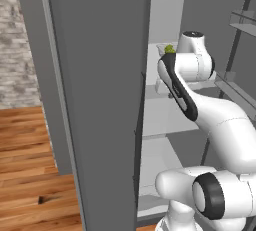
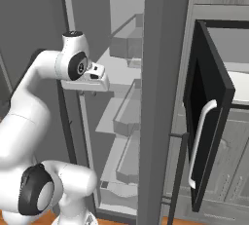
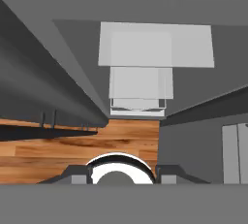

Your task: Place the tupperware containing the shrimp and broccoli meal in the microwave. Close the microwave door and press the start button to reheat the meal.

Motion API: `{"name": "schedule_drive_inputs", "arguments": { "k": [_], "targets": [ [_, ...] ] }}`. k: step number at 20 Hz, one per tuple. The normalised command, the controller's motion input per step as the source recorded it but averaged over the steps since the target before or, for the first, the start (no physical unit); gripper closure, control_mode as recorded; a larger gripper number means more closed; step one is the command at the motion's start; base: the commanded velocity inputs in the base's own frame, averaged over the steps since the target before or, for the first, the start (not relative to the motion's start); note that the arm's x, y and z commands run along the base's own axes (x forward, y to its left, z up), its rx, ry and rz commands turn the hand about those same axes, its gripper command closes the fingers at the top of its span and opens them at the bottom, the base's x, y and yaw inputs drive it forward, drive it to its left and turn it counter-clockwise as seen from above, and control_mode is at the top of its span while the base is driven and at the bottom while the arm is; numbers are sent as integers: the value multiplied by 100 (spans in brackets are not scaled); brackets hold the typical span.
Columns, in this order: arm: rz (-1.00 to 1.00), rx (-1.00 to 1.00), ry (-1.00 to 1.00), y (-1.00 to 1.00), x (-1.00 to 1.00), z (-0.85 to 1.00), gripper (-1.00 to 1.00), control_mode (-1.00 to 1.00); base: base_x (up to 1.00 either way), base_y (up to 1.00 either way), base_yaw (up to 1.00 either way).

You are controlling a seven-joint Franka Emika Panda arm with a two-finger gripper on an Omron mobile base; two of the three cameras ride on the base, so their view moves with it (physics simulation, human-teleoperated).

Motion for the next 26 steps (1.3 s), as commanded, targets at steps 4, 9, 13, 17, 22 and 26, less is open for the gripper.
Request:
{"name": "schedule_drive_inputs", "arguments": {
  "k": [4, 9, 13, 17, 22, 26],
  "targets": [
    [0, 1, -11, -6, -12, 0, -100, -100, 0, 0, 0],
    [-7, 3, -36, 0, -19, 0, -100, -100, 0, 0, 0],
    [-9, 4, -33, 0, 0, 8, -100, -100, 0, 0, 0],
    [-25, 10, -27, 0, 0, 6, -100, -100, 0, 0, 0],
    [-37, 16, -32, 0, -1, 0, -100, -100, 0, 0, 0],
    [-37, 27, -30, 0, -1, 1, -100, -100, 0, 0, 0]
  ]
}}
